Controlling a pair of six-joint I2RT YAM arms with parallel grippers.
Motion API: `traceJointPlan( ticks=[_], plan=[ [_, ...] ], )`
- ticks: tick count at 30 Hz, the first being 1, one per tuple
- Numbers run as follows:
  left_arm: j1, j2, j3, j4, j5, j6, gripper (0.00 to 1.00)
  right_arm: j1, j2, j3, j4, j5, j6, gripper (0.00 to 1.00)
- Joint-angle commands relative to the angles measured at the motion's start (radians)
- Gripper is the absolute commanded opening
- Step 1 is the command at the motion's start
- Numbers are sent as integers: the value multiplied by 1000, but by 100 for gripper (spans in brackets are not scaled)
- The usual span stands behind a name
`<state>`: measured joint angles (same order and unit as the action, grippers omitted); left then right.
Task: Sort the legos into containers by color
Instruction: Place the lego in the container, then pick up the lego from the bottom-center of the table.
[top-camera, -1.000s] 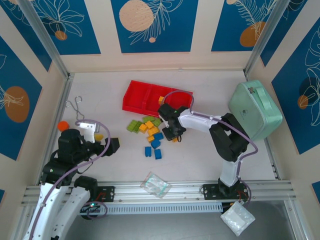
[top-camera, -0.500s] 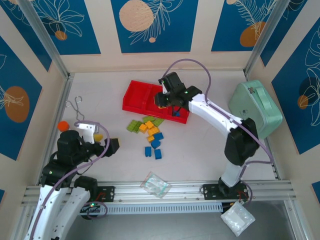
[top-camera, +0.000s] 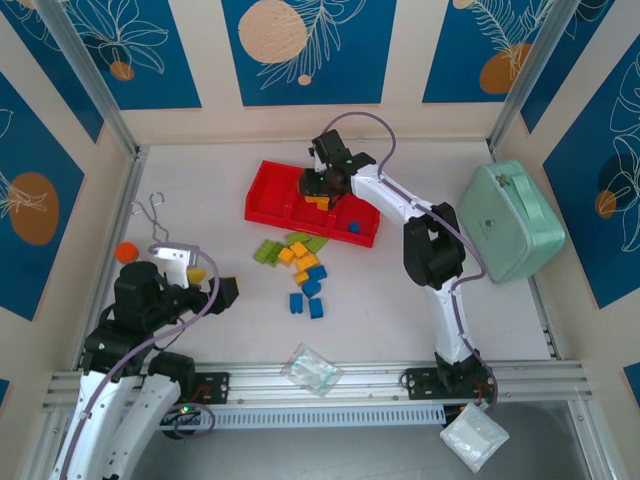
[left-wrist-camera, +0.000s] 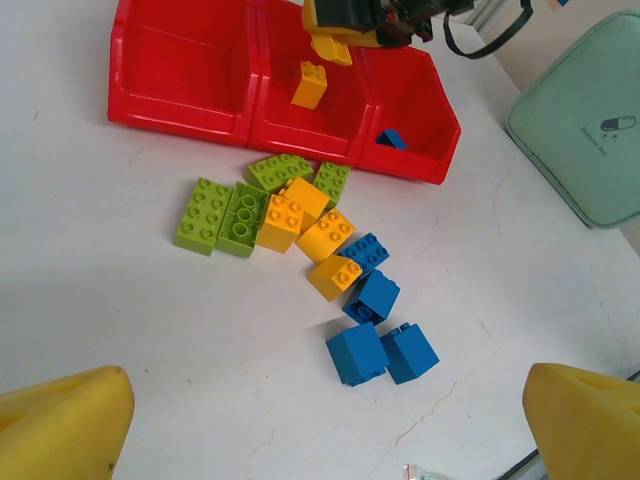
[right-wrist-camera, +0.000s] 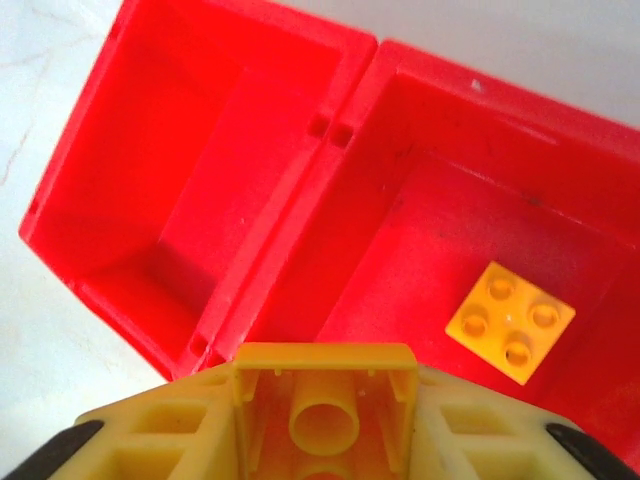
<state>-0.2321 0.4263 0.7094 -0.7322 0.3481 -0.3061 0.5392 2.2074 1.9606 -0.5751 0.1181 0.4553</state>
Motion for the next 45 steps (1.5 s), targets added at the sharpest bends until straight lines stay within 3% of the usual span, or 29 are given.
traceJointPlan(
  ticks=[1, 3, 5, 11, 19, 24, 30, 37, 45],
  plan=[
    [-3, -14, -2, 26, 22, 19, 99, -7, 29, 66, -52, -40, 8, 49],
    [-3, -15, -3, 24, 20, 19, 99, -8, 29, 78, -66, -35, 13, 63],
    [-3, -17, -4, 24, 19, 18, 99, -8, 22, 82, -80, -35, 12, 70],
    [-3, -17, -4, 26, 29, 19, 99, 2, -86, 45, -154, 0, 20, 81],
    [-3, -4, -5, 33, 70, 25, 99, 75, -447, -333, -186, 60, 121, 100],
    [-5, 9, -8, 40, 98, 28, 99, 180, -640, -618, -190, 63, 240, 99],
    [-4, 15, -8, 42, 113, 29, 99, 359, -680, -816, -184, 70, 328, 93],
    [-4, 8, -7, 42, 112, 30, 99, 454, -575, -864, -125, 78, 389, 84],
    [-5, 6, -7, 42, 110, 28, 99, 491, -448, -782, -121, 82, 372, 68]
  ],
)
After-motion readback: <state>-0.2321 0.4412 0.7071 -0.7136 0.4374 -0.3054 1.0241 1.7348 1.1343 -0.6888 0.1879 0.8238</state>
